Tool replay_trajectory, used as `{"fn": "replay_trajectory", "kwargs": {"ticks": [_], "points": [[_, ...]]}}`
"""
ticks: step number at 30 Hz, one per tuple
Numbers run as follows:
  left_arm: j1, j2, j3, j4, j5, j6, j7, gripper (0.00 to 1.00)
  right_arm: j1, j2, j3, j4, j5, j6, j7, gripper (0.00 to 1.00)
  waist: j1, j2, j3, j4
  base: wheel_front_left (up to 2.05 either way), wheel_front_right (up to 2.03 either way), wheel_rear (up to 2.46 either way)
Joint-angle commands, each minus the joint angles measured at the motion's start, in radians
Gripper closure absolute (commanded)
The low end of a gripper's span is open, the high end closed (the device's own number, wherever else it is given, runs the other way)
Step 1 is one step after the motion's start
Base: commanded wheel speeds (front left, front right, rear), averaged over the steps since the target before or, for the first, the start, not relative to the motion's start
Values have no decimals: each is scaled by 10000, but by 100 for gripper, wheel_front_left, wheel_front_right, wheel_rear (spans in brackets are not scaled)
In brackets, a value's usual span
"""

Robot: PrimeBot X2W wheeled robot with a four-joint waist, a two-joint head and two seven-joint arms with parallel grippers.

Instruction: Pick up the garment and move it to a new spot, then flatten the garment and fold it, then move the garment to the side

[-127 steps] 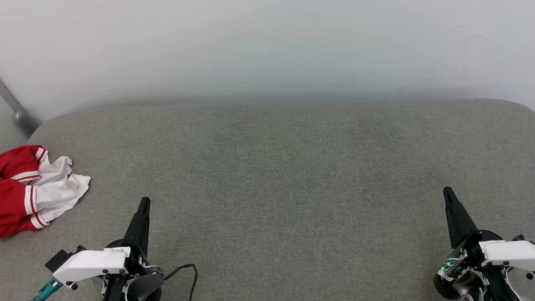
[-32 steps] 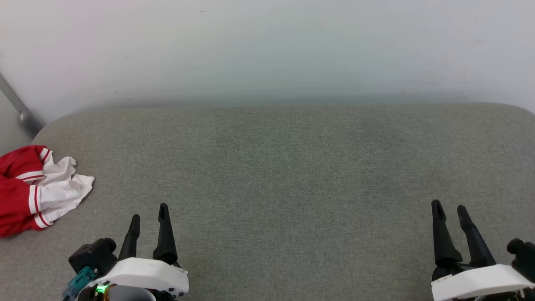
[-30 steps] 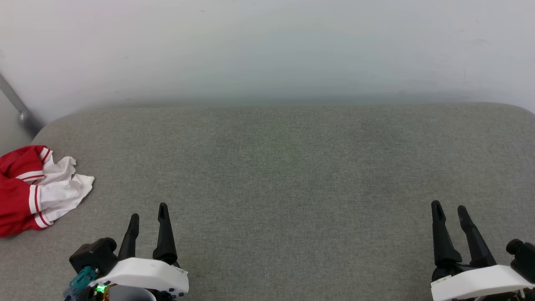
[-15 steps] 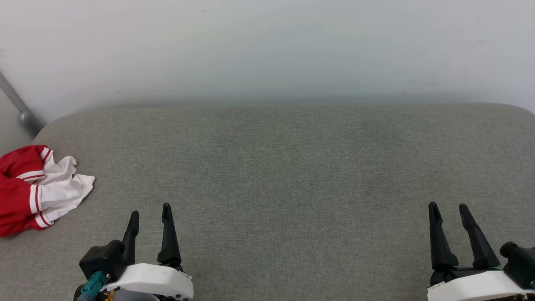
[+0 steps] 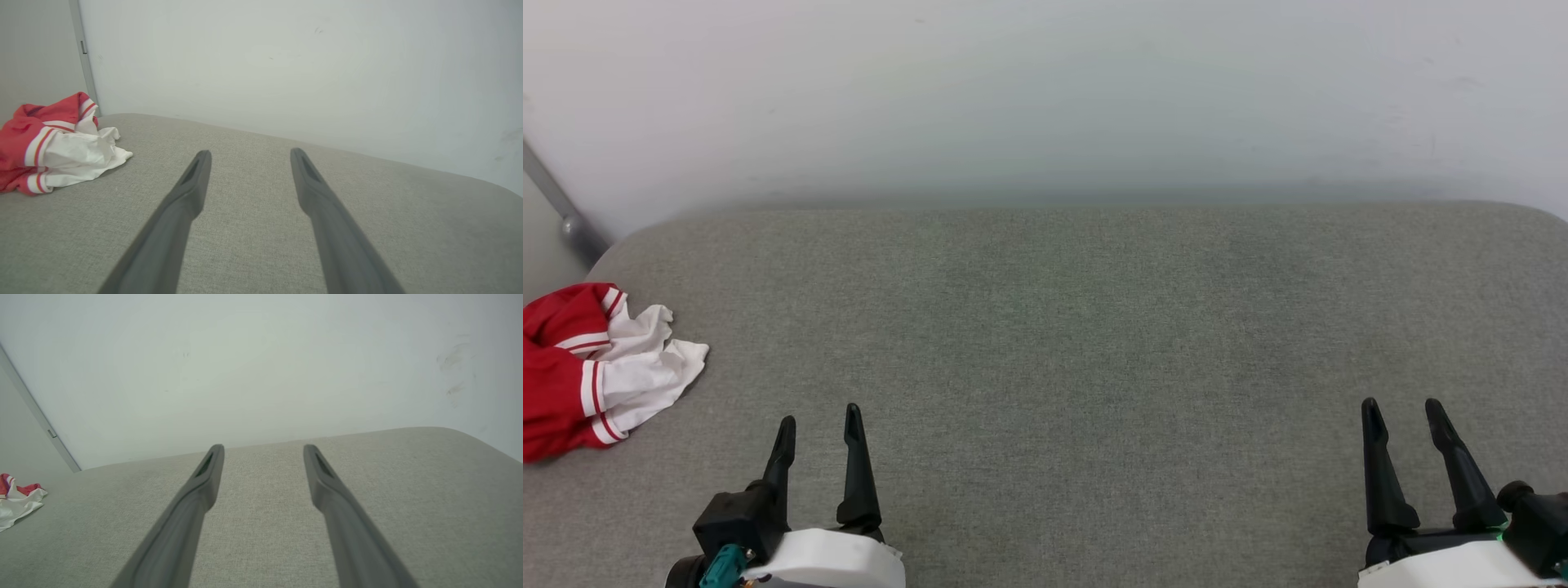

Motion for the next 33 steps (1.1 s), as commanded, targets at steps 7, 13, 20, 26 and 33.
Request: {"fn": "replay_trajectory", "kwargs": {"ticks": [7,13,20,26,33], "points": [[67,-125,98,-7,638,-166,-222,0,204,11,11,-107,-487,0,-216,0,0,-1,8,17,0,0,0],[172,-200,180,53,1023,-231,-316,0,301,13,72,-68,-765,-1,-343,0,0,-1,16,15,0,0,0],[223,-249,195,141,1246,-307,-452,0,402,14,91,-98,-1003,-1,-462,0,-1,-1,22,33,0,0,0],[240,-261,169,199,1345,-283,-554,0,451,16,98,-182,-1322,-1,-575,0,-1,-1,-14,44,0,0,0],[263,-261,113,263,1278,-281,-623,0,541,16,122,-113,-1294,-1,-614,0,-1,-1,-51,64,0,0,0]]}}
